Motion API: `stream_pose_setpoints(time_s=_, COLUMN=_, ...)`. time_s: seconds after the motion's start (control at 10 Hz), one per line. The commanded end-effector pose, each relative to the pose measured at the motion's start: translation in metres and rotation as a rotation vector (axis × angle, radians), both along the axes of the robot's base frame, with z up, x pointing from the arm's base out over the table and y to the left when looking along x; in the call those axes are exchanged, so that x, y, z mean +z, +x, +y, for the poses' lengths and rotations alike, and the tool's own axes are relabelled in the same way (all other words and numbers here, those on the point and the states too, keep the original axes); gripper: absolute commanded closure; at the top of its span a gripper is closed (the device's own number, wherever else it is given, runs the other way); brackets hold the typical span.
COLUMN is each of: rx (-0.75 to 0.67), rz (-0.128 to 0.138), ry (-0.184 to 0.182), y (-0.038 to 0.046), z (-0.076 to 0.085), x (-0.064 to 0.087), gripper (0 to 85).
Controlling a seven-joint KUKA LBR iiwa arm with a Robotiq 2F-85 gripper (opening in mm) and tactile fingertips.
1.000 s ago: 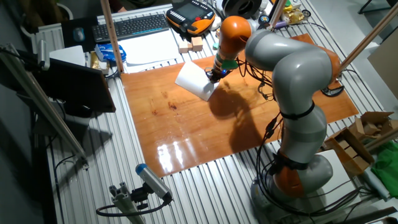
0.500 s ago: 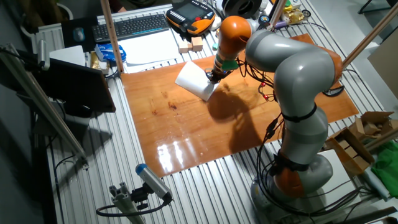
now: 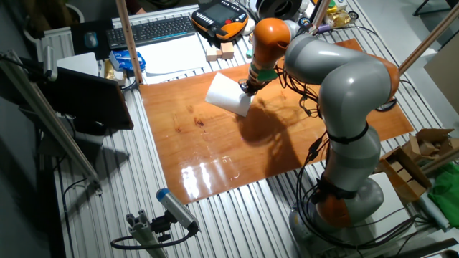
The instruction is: Unfold a piece of paper
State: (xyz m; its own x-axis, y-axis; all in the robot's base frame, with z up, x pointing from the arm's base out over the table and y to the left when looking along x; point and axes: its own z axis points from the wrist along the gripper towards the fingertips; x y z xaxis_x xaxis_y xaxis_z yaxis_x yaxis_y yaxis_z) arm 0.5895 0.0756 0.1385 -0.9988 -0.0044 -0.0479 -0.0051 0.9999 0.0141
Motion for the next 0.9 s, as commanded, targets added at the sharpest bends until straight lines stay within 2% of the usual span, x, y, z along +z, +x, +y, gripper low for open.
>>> stream_pose_setpoints(time_s=0.0, rx=0.002, rz=-0.002, ry=0.000, y=-0.0011, z=0.000, x=0.000, gripper=83.0)
stream_pose_setpoints(time_s=0.4, rx=0.006, rz=-0.005, ry=-0.004, y=-0.0100, z=0.010, x=-0.002, gripper=83.0)
stream_pose_setpoints(time_s=0.8, rx=0.020, rz=0.009, ry=0.000, y=-0.0175, z=0.016, x=-0.003, gripper=83.0)
